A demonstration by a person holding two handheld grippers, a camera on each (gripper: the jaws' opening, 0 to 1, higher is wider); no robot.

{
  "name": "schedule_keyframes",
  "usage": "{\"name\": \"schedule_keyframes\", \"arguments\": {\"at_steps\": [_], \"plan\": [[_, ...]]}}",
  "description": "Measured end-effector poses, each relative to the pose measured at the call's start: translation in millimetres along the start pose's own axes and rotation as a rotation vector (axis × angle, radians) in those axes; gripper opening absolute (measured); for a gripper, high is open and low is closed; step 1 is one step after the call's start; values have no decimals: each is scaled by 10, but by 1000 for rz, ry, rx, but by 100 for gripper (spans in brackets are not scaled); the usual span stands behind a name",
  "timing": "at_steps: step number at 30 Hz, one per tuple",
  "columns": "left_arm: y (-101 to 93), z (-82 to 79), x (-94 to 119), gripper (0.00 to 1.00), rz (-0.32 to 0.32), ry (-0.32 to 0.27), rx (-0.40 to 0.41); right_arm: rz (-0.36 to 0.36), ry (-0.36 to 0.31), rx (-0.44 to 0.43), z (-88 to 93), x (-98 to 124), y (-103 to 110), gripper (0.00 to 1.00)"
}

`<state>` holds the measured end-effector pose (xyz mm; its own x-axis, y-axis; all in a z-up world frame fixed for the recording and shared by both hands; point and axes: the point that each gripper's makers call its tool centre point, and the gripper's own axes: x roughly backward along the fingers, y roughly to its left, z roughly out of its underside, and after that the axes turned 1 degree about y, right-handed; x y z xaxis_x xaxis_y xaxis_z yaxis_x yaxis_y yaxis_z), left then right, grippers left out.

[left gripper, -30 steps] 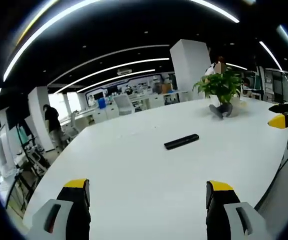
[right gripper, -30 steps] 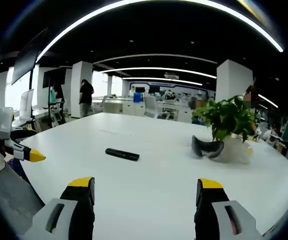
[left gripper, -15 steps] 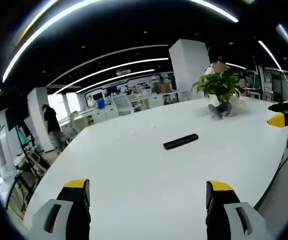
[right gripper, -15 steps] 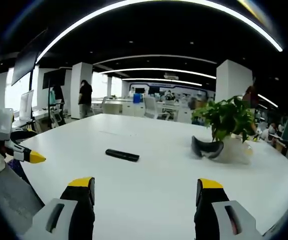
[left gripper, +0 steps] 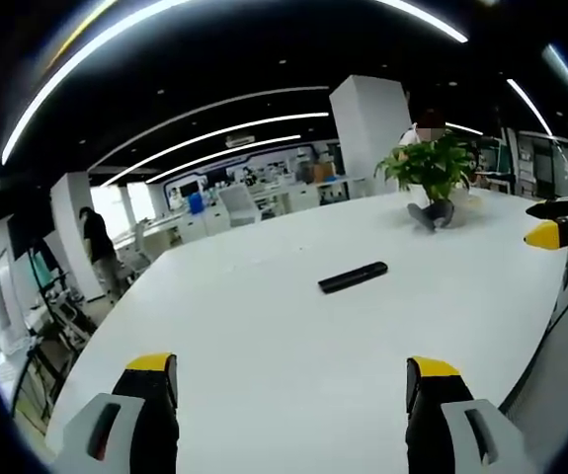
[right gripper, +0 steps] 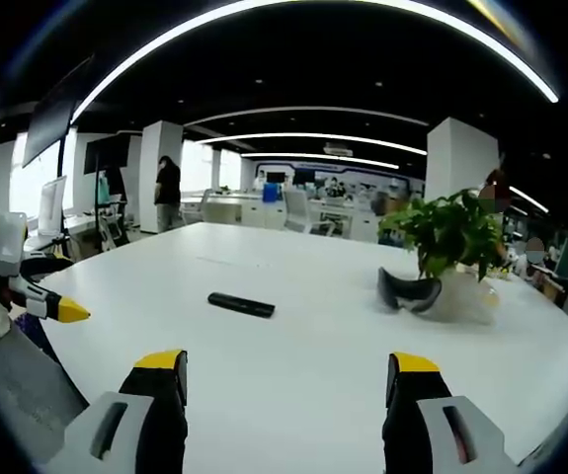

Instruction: Press the specified remote control buttons in sequence, fully releasing each button before pressing the next.

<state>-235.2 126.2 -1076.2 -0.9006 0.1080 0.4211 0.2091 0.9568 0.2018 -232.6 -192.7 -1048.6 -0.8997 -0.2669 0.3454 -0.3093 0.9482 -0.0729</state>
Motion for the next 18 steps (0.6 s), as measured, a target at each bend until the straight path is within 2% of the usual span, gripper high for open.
{"name": "schedule_keyframes", "arguments": {"at_steps": [18], "plan": [[-34,38,-15,100,13,23,-18,-8,4,4,11,3,14,81]]}}
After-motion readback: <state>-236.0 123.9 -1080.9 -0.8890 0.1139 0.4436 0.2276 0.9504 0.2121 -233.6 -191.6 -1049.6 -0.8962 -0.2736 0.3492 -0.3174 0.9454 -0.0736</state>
